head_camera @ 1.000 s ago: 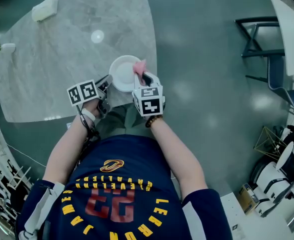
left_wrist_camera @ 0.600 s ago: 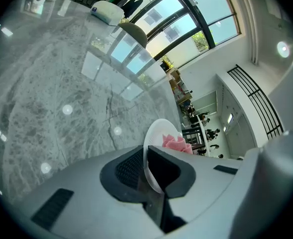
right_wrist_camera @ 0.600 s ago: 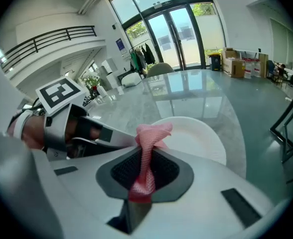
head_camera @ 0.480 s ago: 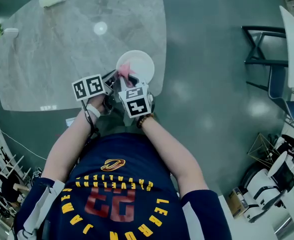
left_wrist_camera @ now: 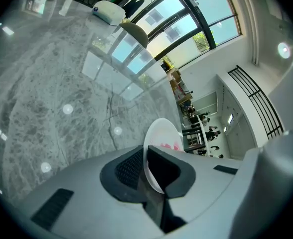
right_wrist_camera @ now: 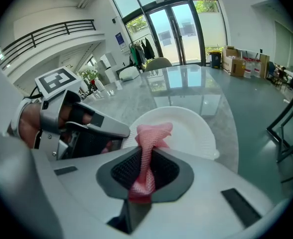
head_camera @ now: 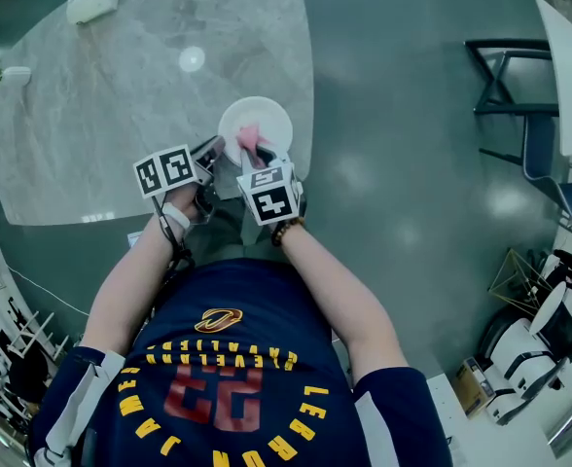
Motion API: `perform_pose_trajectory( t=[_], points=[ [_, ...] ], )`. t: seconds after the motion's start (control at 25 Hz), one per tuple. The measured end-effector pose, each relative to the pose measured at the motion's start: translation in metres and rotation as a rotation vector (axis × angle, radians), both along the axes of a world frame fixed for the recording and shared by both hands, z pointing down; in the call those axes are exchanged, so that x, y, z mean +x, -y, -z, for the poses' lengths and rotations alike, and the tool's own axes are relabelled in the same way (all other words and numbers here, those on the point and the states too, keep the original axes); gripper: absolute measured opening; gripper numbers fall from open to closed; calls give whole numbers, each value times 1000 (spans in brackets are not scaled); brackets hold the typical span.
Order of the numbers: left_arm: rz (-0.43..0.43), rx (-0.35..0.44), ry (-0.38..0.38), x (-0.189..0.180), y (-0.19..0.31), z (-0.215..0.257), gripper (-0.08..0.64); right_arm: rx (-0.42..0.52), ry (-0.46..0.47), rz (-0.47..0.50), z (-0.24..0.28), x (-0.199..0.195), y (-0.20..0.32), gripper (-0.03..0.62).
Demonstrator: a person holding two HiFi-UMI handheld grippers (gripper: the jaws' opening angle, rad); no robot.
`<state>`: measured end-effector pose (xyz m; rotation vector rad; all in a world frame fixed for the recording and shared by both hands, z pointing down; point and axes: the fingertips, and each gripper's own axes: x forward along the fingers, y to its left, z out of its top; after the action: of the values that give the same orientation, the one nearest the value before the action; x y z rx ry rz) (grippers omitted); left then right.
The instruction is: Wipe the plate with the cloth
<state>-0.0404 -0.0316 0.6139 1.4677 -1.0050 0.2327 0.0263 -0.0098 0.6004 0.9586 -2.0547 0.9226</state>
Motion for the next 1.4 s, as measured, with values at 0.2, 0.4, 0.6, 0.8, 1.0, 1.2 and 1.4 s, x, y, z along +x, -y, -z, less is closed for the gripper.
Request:
perform_pose_trajectory(
  t=[0.2,0.4,0.6,0.8,1.0,1.2,1.4],
  points=[
    [-10,1,8,-1,-1,1,32,6,-17,-95,0,36,4,41],
    [-3,-7,7,6,1,-1,32,22,-28,-169,1,72,14,40],
    [-11,-7,12,7,0,0,32,30,-38,-196,5,84,15,40],
    [-8,-6,19,8,1,2,32,57,-13,-208,13,81,16,41],
    [-6,-1,20,10,1,2,32,71,31,-174,24,57,12,41],
    [12,-2,15,8,-1,1,32,65,58,-92,26,16,6,41],
    [9,-5,13,10,-3,0,32,32,62,10,19,-17,-10,40]
  ],
)
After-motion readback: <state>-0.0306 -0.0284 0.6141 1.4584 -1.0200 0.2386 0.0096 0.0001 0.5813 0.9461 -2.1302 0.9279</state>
